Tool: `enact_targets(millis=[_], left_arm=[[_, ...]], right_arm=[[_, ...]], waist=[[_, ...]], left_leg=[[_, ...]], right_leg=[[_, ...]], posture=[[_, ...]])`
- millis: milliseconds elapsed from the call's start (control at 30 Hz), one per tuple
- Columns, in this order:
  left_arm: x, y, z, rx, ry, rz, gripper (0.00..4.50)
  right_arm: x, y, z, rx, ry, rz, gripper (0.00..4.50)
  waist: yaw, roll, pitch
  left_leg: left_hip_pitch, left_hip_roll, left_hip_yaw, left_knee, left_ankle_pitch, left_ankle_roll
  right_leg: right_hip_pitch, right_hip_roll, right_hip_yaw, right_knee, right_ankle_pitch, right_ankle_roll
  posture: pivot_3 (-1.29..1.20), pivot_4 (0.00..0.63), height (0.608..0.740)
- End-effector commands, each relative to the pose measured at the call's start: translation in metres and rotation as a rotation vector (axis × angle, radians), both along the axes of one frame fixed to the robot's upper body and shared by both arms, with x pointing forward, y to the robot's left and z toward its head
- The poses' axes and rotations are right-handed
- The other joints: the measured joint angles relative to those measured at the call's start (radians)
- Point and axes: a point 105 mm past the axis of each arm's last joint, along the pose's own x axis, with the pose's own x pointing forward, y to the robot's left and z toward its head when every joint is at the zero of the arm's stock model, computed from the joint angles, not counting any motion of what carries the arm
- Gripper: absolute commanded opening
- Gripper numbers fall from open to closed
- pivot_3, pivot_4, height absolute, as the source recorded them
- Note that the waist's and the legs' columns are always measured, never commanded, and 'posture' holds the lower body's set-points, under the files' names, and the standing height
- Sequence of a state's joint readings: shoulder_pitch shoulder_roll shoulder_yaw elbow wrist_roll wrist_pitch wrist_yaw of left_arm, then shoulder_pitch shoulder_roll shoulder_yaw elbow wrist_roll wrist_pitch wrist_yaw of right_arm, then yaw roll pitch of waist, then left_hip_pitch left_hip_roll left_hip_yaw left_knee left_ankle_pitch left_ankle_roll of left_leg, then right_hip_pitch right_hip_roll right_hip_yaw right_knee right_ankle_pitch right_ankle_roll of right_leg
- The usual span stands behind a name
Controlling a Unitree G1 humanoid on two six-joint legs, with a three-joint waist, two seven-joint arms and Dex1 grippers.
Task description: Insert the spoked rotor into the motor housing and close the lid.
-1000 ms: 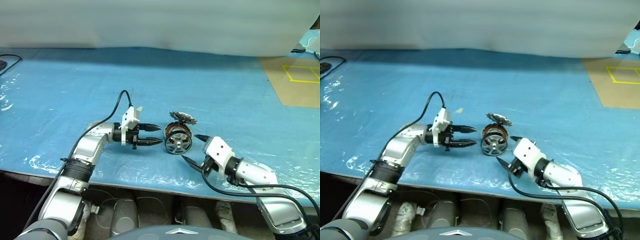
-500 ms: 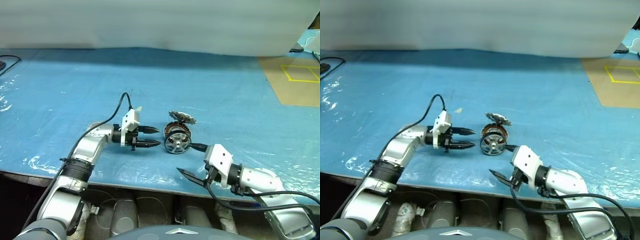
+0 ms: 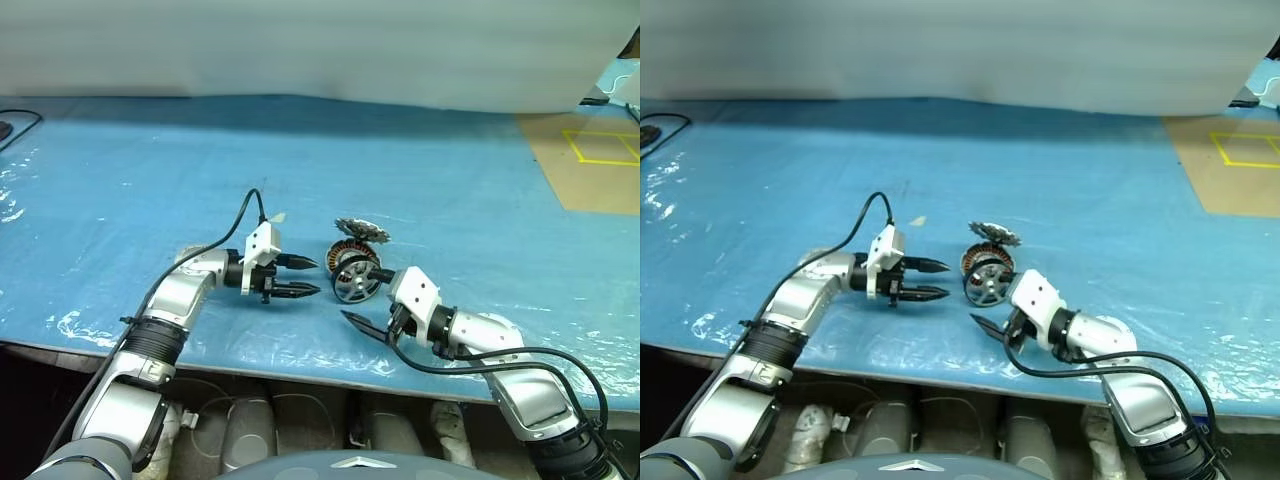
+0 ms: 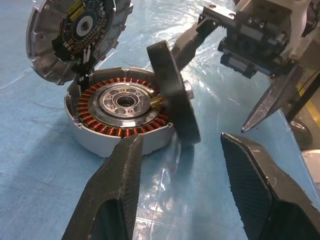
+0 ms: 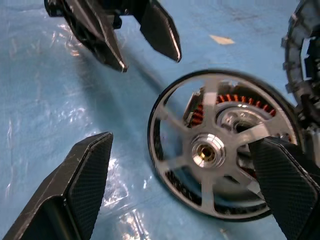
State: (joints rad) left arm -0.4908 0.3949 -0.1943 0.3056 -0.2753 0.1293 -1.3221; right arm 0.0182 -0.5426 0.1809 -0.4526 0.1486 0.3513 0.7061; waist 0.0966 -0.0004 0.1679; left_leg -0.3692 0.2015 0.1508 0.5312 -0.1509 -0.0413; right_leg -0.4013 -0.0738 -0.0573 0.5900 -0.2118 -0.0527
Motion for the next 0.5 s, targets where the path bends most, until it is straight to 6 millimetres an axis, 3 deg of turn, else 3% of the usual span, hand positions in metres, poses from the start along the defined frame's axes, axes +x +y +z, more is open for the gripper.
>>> enact_targets(millis=[33,200,500], left_arm=[[0.001,0.002,0.004,0.003,-0.027,0.004,2.59],[0.001,0.000,0.002,0.000,-0.026,0.002,2.59],[0.004,-0.002,0.004,0.003,-0.037,0.001,2.59]], right_arm=[[-0.005,-0.001,0.022,0.009,-0.046,0.029,4.48],[0.006,-0.004,0.026,0.004,-0.065,-0.031,4.48],[0.009,-0.007,0.003,-0.033,-0.021,-0.065,4.48]], waist=[[0.001,0.000,0.000],[0.000,0.000,0.000],[0.000,0.000,0.000]], left_leg=[[0.000,0.000,0.000,0.000,0.000,0.000],[0.000,0.000,0.000,0.000,0.000,0.000],[0.000,0.000,0.000,0.000,0.000,0.000]], right_leg=[[0.000,0.000,0.000,0.000,0.000,0.000],[0.000,0.000,0.000,0.000,0.000,0.000],[0.000,0.000,0.000,0.000,0.000,0.000]], posture=[[0.00,0.150,0.740],[0.00,0.150,0.740],[0.00,0.150,0.740]])
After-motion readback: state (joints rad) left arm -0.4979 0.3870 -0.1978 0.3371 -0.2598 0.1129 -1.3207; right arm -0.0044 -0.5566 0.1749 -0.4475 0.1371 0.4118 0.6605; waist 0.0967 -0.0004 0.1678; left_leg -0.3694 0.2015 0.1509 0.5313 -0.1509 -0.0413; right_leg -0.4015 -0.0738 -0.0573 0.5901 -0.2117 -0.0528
